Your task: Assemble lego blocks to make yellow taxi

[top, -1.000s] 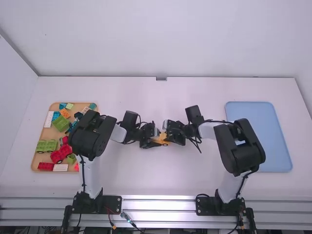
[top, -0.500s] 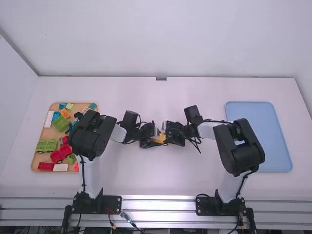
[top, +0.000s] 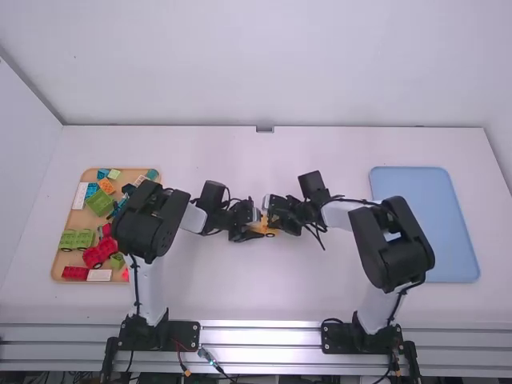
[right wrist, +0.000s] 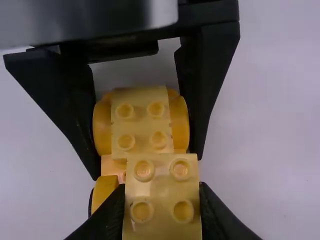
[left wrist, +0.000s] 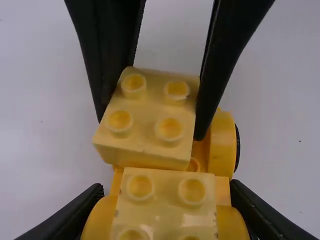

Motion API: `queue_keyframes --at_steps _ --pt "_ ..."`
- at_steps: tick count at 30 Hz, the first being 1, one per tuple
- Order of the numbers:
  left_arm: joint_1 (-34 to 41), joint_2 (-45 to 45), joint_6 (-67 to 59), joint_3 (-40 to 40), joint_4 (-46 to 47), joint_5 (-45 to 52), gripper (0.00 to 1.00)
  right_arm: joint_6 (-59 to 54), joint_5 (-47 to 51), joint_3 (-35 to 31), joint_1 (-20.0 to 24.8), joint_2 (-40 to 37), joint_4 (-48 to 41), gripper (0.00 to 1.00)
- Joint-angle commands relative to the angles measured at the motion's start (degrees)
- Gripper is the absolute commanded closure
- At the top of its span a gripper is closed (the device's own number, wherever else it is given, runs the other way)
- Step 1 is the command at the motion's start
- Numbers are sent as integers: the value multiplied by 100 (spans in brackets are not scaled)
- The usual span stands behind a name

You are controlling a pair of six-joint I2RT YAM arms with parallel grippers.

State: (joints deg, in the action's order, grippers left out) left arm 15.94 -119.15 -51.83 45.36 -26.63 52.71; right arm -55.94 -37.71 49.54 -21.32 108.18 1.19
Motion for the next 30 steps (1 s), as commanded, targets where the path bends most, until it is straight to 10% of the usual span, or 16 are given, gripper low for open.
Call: queue_keyframes --at_steps 1,20,30 --pt "131 -120 -153 -96 66 -120 41 46 323 -42 -168 155 -105 75" --pt "94 -120 -153 -92 66 -127 41 -601 -125 -42 -111 155 -494 78" --pt "131 -120 -153 -85 63 -133 41 -387 -122 -33 -111 155 -420 59"
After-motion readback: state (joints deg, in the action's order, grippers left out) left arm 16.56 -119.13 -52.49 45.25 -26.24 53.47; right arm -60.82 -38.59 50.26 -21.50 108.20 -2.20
